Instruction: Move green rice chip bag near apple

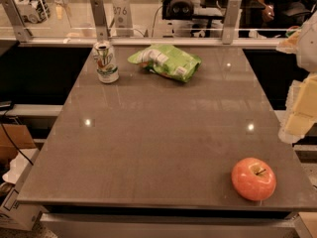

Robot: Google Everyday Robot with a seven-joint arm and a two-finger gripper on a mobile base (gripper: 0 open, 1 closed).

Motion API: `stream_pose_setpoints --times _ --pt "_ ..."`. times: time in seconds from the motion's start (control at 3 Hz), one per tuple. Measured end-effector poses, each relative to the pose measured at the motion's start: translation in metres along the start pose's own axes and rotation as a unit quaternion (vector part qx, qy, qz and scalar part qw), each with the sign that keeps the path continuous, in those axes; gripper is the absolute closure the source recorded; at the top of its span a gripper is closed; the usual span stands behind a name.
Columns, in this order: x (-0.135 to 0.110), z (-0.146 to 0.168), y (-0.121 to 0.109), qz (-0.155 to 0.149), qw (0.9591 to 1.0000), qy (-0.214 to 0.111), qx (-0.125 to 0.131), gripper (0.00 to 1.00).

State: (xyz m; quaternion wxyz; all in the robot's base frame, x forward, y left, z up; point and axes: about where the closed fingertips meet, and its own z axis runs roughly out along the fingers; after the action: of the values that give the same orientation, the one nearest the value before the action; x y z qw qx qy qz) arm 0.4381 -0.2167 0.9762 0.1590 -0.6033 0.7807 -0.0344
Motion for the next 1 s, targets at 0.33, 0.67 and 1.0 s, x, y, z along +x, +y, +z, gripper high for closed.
stream_pose_setpoints --times 0.33,0.67,1.0 --pt "0.000 0.000 0.000 0.000 1.0000 0.000 0.001 0.00" --pt "-0.008 0.007 -0.017 0.003 1.0000 -0.008 0.002 0.00" --pt "-0.020 0.024 -0.049 0.007 0.9998 -0.020 0.004 0.00"
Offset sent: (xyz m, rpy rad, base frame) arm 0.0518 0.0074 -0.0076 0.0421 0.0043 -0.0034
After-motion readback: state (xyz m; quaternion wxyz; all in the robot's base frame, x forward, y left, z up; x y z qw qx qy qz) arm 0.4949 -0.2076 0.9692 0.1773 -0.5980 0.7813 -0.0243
